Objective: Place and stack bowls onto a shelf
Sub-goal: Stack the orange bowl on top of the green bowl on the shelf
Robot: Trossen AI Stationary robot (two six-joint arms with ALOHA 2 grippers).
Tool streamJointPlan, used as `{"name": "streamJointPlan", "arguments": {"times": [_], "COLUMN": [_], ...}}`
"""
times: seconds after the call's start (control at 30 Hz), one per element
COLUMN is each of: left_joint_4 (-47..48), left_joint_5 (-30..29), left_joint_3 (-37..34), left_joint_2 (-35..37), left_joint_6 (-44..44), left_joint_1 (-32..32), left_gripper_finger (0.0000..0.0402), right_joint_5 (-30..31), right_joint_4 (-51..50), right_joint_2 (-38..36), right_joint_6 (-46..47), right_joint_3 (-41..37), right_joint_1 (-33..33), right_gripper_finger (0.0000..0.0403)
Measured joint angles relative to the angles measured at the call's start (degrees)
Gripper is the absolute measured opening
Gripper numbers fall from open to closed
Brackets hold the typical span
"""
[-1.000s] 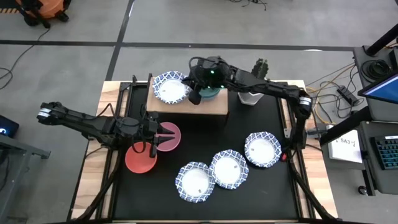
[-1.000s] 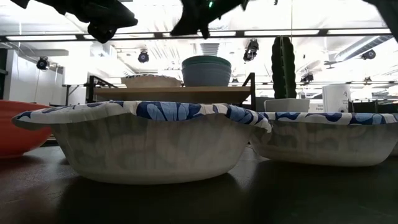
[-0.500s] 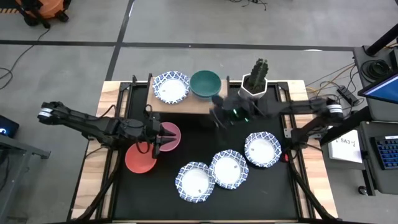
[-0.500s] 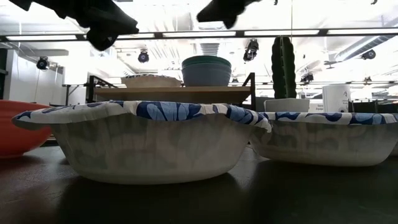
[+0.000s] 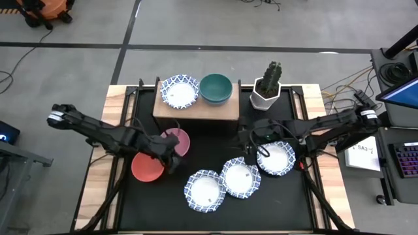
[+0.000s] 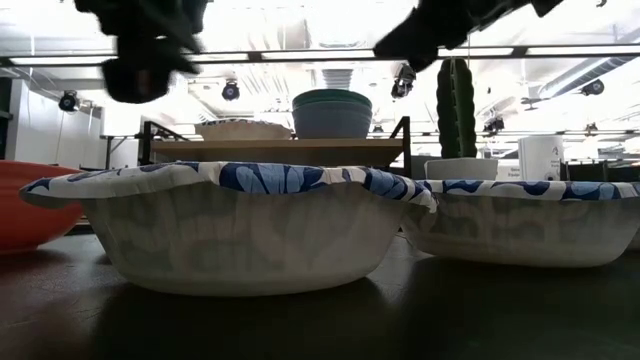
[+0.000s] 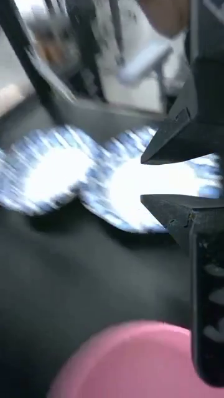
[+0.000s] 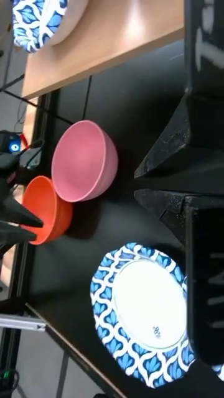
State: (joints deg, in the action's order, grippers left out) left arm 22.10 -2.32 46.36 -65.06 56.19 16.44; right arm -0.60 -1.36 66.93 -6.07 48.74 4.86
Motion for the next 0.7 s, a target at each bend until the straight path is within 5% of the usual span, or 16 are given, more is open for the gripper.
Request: {"name": "streamJointPlan", "arguments": {"times": [0.17,0.33,0.7], "left_joint_4": [26.7,43.9,43.5], "left_joint_5": [1.5,3.6,6.1], "left_joint_3": [11.2,19.4,15.5], "left_joint_2": [-7.3,-13.6,-15.9], "left_joint_6": [10.1,17.1,25.5], "left_joint_1": [6.0,10.3,14.1], "left_gripper_finger": [0.0070,0.0073,0.0175], "right_joint_5": [0.2,0.4,0.2], "right_joint_4": [0.8,0.5,0.8], "right_joint_2": [-2.4,-2.8,-2.4], "right_joint_6": [-0.9,-2.6,-2.8], "right_joint_3": [-1.7,-2.1,-2.1], "right_joint_1": [0.0,0.0,0.0], "right_gripper_finger": [0.0027,0.0027,0.0027]}}
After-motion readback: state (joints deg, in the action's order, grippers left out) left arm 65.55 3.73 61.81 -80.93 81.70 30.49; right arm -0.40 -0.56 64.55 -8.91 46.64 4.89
